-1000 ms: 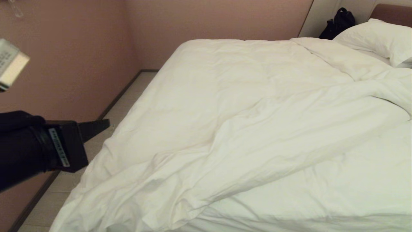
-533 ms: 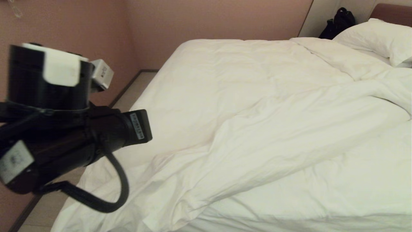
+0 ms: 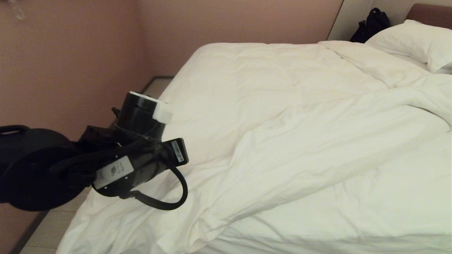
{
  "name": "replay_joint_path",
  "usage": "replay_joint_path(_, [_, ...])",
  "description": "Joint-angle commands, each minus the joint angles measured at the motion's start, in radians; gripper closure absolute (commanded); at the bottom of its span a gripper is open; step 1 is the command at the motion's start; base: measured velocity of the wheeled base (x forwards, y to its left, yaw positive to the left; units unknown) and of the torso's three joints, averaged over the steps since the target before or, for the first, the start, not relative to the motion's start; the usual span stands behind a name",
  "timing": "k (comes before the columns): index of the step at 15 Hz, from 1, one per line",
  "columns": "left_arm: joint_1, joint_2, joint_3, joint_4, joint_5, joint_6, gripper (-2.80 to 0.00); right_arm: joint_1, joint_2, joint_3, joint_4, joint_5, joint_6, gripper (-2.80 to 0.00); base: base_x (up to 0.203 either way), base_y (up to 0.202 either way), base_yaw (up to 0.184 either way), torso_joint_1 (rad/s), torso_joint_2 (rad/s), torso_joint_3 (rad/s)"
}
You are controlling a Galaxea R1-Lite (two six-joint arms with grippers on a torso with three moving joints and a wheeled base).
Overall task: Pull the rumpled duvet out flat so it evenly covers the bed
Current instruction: Flatten the corners of the folded blanket
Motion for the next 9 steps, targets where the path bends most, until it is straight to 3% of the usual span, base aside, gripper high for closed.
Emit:
replay_joint_path(1, [-0.008, 0.025, 0.028, 0.004, 0.002, -0.013, 0.0, 0.0, 0.001, 0.0, 0.0, 0.001, 0.0, 0.0, 0.0, 0.0, 0.0, 0.0, 0.0, 0.0])
replay_joint_path(4, [-0.07, -0.044, 0.123, 0.05, -0.002, -0.015, 0.0, 0.0, 0.001, 0.0, 0.0, 0.001, 0.0, 0.0, 0.0, 0.0, 0.0, 0.0, 0.0, 0.0])
replay_joint_path(7, [-0.082, -0.056, 0.238, 0.048, -0.012, -0.036, 0.0, 0.0, 0.001, 0.0, 0.0, 0.001, 0.0, 0.0, 0.0, 0.0, 0.0, 0.0, 0.0, 0.0])
replay_joint_path(9, [-0.138, -0.094, 0.32, 0.056, -0.011, -0.108, 0.0, 0.0, 0.001, 0.0, 0.0, 0.001, 0.0, 0.0, 0.0, 0.0, 0.0, 0.0, 0.0, 0.0])
